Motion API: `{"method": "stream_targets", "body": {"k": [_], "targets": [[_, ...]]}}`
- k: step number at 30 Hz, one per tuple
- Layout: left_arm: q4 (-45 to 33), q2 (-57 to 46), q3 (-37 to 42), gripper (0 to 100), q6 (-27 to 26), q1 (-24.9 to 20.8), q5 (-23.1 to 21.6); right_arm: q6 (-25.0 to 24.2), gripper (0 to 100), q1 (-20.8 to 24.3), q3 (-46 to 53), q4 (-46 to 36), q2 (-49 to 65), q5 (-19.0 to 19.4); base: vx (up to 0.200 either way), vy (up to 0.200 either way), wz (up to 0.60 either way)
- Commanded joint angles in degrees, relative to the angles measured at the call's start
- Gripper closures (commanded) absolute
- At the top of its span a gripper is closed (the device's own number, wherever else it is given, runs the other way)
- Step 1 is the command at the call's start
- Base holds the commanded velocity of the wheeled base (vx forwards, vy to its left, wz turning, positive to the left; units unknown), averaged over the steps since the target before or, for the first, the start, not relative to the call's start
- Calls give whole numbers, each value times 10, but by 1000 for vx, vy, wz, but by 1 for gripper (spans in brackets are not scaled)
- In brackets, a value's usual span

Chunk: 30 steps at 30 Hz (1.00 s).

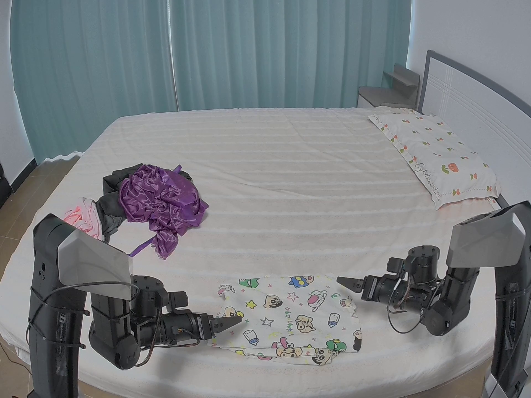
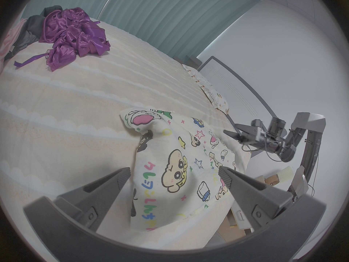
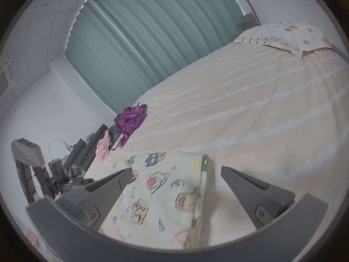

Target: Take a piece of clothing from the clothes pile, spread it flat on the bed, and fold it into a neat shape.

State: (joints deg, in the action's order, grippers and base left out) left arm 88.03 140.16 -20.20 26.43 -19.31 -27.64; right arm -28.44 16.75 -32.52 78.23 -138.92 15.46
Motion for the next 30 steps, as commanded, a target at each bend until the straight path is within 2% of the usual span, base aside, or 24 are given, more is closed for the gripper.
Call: {"method": "stream_targets", "body": {"k": [1, 12, 13, 23, 30], "targets": [[2, 3, 0, 0, 0, 0, 0, -9, 0, -5, -61, -44, -62, 1, 0, 0, 0], [2, 3, -2, 0, -3, -1, 0, -9, 0, 11, -97, -49, -72, 0, 0, 0, 0], [2, 3, -2, 0, -3, -1, 0, -9, 100, 11, -99, -49, -73, 0, 0, 0, 0], [2, 3, -2, 0, -3, -1, 0, -12, 100, -5, -108, -40, -73, -11, 0, 0, 0], [2, 4, -2, 0, -4, -1, 0, -16, 100, -18, -129, -40, -74, -33, 0, 0, 0]]}}
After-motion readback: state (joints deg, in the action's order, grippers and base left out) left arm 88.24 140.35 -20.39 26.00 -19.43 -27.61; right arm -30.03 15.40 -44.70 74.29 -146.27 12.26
